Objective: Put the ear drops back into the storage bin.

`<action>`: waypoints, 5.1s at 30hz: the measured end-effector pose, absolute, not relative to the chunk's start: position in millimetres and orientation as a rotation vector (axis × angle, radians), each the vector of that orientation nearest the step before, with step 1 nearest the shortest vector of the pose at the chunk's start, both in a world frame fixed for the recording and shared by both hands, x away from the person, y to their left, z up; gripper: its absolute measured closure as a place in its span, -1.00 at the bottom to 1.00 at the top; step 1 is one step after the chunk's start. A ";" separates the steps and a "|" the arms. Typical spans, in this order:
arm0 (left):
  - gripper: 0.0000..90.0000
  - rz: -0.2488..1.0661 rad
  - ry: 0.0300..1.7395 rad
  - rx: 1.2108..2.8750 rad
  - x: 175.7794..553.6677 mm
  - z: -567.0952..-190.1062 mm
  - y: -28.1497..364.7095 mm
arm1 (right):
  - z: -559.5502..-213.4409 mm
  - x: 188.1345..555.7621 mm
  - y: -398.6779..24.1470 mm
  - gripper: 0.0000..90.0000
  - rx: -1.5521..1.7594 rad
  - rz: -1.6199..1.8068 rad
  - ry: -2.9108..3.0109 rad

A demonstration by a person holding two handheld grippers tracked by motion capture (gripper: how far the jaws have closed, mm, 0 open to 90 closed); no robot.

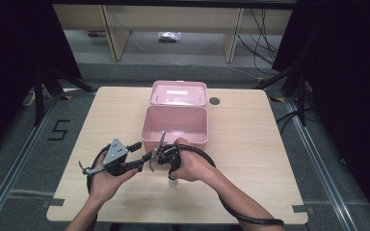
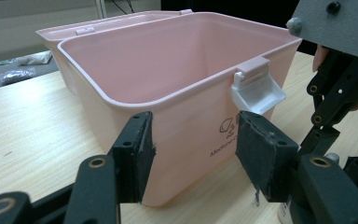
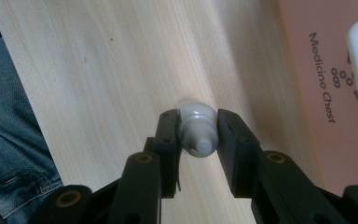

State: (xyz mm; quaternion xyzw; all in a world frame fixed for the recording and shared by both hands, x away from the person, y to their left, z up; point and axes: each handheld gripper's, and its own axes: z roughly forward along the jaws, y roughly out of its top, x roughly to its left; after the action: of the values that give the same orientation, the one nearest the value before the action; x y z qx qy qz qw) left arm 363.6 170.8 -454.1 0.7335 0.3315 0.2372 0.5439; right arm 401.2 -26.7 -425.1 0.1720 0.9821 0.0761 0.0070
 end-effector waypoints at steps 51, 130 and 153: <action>0.78 0.520 0.659 1.790 353.6 -441.3 145.8 | -383.5 408.7 -78.9 0.58 0.769 0.324 2.980; 0.74 0.489 0.629 1.811 351.9 -453.3 132.7 | -321.9 427.1 -104.7 0.59 0.880 0.263 2.942; 0.73 0.482 0.625 1.809 351.2 -454.4 131.6 | -307.5 432.1 -105.6 0.59 0.894 0.283 2.936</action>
State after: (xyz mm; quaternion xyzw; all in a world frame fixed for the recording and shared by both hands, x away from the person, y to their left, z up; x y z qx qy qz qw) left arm 351.2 131.6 -454.4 0.7645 0.2643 0.2038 0.5515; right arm 432.1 -105.6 -307.5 0.2900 0.9521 0.0919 0.0299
